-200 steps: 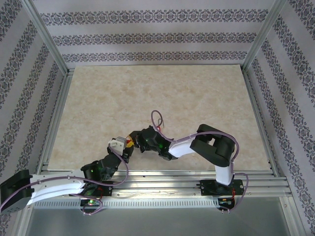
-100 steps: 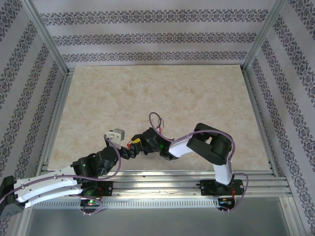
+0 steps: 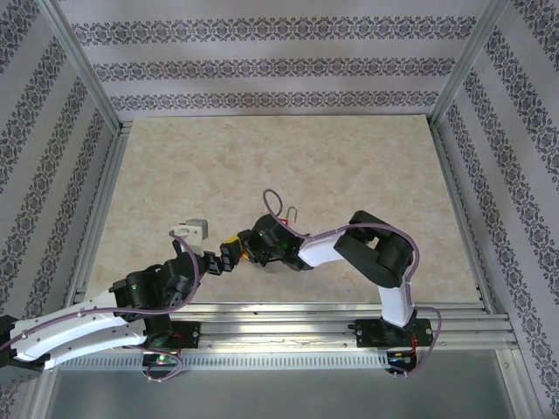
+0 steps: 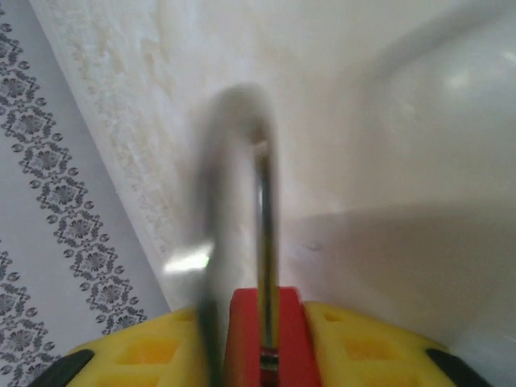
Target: Unlock with the key
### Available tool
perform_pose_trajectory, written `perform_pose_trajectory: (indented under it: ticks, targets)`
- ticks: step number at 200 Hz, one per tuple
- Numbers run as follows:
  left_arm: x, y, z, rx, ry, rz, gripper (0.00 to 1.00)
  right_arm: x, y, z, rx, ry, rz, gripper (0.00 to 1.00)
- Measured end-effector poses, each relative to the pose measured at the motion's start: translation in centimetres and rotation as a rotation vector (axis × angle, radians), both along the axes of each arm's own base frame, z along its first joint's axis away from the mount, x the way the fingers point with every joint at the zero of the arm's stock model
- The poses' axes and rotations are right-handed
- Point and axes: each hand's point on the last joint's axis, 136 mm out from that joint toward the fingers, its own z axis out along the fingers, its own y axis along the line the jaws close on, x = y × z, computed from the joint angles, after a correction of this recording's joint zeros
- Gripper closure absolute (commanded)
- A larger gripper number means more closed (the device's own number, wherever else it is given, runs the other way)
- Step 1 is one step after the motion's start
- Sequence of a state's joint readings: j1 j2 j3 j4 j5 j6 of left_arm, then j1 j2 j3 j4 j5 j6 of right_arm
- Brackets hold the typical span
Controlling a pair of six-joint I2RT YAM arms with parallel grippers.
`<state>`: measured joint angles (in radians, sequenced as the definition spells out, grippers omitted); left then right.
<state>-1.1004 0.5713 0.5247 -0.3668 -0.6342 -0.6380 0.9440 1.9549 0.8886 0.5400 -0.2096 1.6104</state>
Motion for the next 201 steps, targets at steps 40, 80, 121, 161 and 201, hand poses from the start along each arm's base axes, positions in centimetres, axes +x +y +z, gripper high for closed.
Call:
perform_pose_trajectory:
  ticks: [40, 80, 121, 161, 201]
  targets:
    - [-0.1, 0.7, -0.5, 0.019, 0.017, 0.025, 0.00, 0.1, 0.0, 0.4, -0.021, -0.023, 0.031, 0.49]
    - [-0.1, 1.1, -0.6, 0.031, 0.029, 0.042, 0.00, -0.6, -1.6, 0.6, -0.057, -0.041, 0.032, 0.41]
    - [-0.3, 1.6, -0.9, 0.055, 0.064, 0.059, 0.00, -2.1, -2.9, 3.3, -0.133, -0.104, 0.088, 0.34]
    - [-0.2, 2.1, -3.1, 0.113, 0.171, 0.060, 0.00, -4.2, -3.7, 10.0, -0.215, -0.239, 0.168, 0.29]
    - [0.8, 2.6, -7.4, 0.107, 0.382, 0.067, 0.00, -1.5, -9.4, 10.9, -0.484, -0.298, 0.134, 0.29]
